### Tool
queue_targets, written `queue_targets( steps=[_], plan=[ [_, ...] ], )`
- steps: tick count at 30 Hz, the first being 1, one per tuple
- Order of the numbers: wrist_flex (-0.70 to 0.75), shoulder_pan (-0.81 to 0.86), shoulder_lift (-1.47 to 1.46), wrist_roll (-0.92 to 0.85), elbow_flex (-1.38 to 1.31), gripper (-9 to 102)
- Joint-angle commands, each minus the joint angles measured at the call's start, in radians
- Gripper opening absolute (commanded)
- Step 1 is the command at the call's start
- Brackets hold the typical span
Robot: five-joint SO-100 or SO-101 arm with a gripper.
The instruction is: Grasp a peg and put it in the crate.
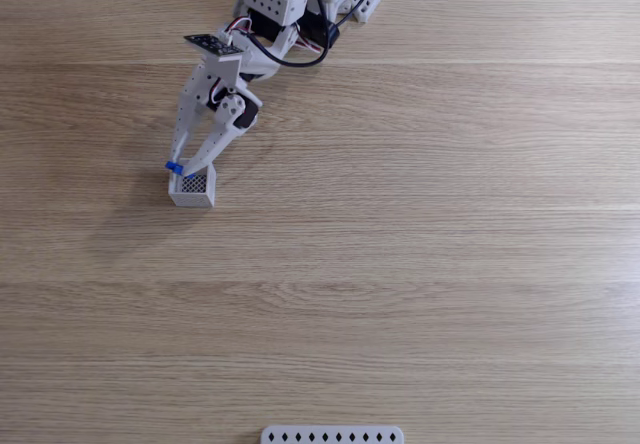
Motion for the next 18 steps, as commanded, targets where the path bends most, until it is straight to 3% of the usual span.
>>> queue_targets(
  steps=[1, 6, 13, 15, 18],
  plan=[
    [-0.040, 0.008, 0.002, 0.006, -0.075, -1],
    [-0.038, 0.006, 0.003, 0.006, -0.075, 2],
    [-0.038, 0.005, 0.015, 0.006, -0.075, 19],
    [-0.038, 0.005, 0.015, 0.008, -0.075, 17],
    [-0.035, 0.000, 0.029, 0.012, -0.074, 5]
  ],
)
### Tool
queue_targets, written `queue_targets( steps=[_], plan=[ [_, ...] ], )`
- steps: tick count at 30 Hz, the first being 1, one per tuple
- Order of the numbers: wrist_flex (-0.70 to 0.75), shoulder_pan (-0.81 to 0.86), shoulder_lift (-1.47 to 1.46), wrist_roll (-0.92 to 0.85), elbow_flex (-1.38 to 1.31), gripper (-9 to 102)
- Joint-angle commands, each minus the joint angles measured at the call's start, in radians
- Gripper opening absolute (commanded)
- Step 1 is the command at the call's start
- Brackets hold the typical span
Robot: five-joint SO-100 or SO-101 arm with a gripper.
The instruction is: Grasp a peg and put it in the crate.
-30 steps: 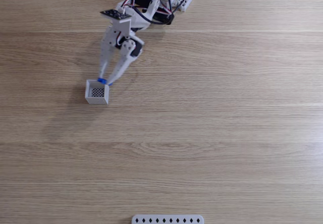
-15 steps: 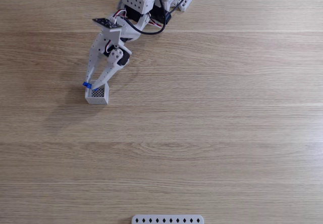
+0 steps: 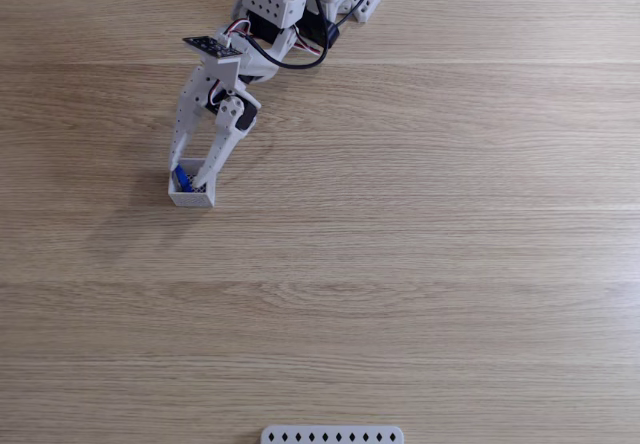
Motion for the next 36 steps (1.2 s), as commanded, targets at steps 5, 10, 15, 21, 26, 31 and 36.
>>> queue_targets(
  steps=[5, 10, 15, 21, 26, 31, 36],
  plan=[
    [0.072, -0.086, 0.202, 0.163, -0.012, 1],
    [0.318, -0.227, 0.509, 0.469, 0.084, -1],
    [0.692, -0.348, 0.861, 0.808, 0.189, -1],
    [1.137, -0.476, 1.187, 1.270, 0.225, -1],
    [1.371, -0.540, 1.437, 1.612, 0.241, -1],
    [1.551, -0.551, 1.586, 1.770, 0.256, 0],
    [1.674, -0.551, 1.695, 1.772, 0.330, 0]
  ],
)
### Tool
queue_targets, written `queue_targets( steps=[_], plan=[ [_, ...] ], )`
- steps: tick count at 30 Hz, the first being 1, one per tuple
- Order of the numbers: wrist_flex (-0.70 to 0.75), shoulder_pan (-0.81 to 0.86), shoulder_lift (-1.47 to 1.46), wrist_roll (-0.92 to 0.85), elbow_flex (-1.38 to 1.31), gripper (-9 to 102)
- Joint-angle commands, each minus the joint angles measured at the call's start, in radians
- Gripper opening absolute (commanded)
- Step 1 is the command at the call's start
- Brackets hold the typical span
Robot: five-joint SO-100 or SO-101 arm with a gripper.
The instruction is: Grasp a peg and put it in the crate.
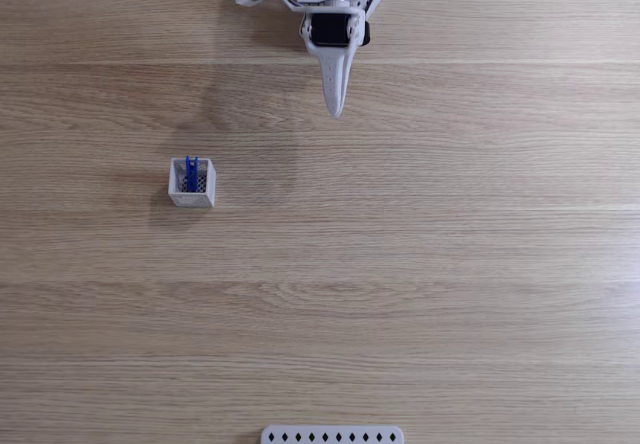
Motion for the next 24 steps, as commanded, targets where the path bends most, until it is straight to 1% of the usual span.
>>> queue_targets(
  steps=[1, 6, 24],
  plan=[
    [0.064, -0.003, 0.100, 0.020, 0.025, 0],
    [0.095, -0.003, 0.127, 0.018, 0.092, 0],
    [0.097, 0.006, 0.126, 0.023, 0.092, -1]
  ],
)
